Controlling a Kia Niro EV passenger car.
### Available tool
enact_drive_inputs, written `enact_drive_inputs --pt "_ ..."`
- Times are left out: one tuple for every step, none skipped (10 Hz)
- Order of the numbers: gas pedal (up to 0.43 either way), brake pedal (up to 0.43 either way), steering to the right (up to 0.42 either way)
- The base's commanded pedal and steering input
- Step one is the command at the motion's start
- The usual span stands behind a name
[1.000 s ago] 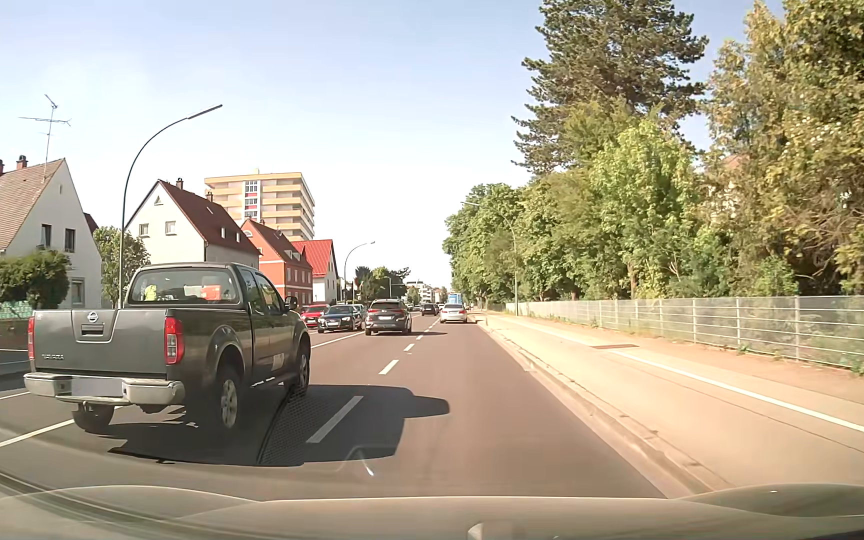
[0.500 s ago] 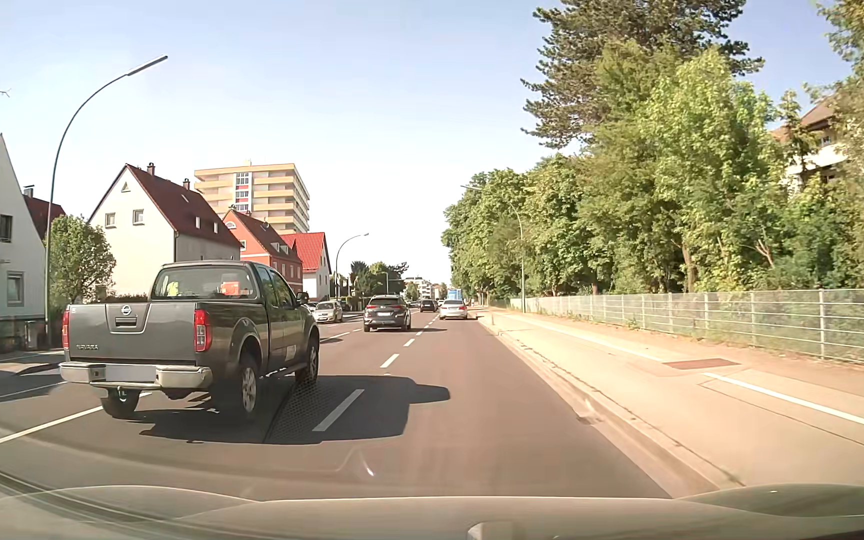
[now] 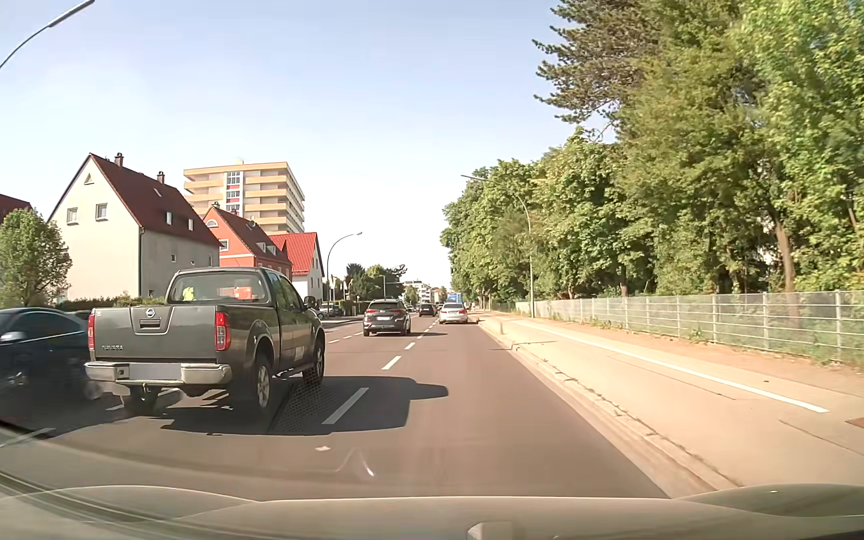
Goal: Follow the waypoints while adhering to traffic rules and regulations
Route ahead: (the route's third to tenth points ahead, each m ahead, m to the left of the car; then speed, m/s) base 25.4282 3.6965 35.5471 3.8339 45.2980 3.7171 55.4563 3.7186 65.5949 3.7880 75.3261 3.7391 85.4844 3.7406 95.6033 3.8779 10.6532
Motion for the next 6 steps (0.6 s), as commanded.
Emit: enact_drive_inputs --pt "0.0 0.067 -0.003" --pt "0.0 0.067 -0.003" --pt "0.0 0.067 -0.003" --pt "0.0 0.061 -0.003" --pt "0.0 0.0 -0.003" --pt "0.0 0.0 -0.003"
